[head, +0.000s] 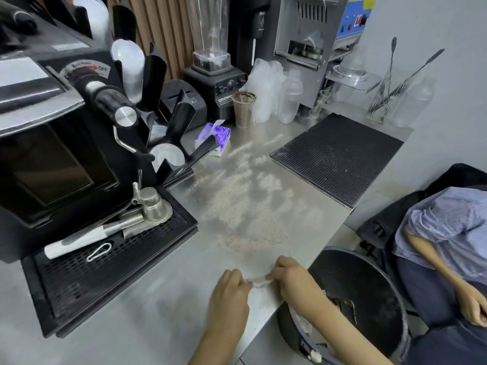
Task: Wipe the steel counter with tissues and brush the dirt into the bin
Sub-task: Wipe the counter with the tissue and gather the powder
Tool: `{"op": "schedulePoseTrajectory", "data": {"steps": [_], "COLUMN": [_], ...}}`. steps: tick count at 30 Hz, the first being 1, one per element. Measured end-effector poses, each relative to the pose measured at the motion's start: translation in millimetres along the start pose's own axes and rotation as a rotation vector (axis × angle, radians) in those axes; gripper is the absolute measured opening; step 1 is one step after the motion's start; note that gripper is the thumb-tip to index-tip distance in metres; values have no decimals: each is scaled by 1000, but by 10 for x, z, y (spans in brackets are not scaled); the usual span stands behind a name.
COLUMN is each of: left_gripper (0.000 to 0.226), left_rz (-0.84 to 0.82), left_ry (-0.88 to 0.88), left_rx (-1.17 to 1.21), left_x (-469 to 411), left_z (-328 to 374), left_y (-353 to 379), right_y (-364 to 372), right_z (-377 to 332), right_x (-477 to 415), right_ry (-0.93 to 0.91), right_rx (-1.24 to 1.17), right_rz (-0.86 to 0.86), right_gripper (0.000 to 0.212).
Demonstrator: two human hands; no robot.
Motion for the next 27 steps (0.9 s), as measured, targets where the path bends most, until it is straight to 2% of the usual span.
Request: {"op": "schedulePoseTrajectory", "data": {"steps": [2, 4, 6, 9, 13, 18, 21, 27], "left_gripper": [26, 33, 38, 27, 28, 24, 24, 29], "left_rz": [14, 0, 11, 62, -9, 54, 53, 61], "left_ry": [-34, -69, -89, -148, -184, -225, -221, -186], "left_rx": [-45, -32, 81, 297, 416, 478, 448, 387], "left_x": [-236, -485, -660, -851, -1099, -1586, -1953, -2855], "left_z": [26, 17, 4, -24, 41, 134, 188, 264], "left_y": [-59, -121, -237, -439, -561, -576, -539, -416], "right_y": [-48, -103, -203, -414, -481, -672, -769, -965], "right_z": [25, 40, 62, 134, 310, 627, 863, 1424], "right_x": [-210, -383, -497, -642, -831, -1175, -1442, -2185], "right_ry": [7, 20, 60, 129, 168, 168, 149, -9], "right_rx": [36, 28, -33, -178, -323, -511, -518, -408], "right_rz": [35, 70, 143, 205, 144, 67, 49, 138], "right_gripper": [27, 28, 26, 29, 32, 20, 28, 24]}}
Point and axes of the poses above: each hand's wrist, its own x-axis away from the middle knuckle, its own y-axis out of the palm, z = x × y, the point moved 1 cm from there along -x, towards the middle knuckle, and after that the axes turned 8 degrees about -y, right-handed, at the moved point
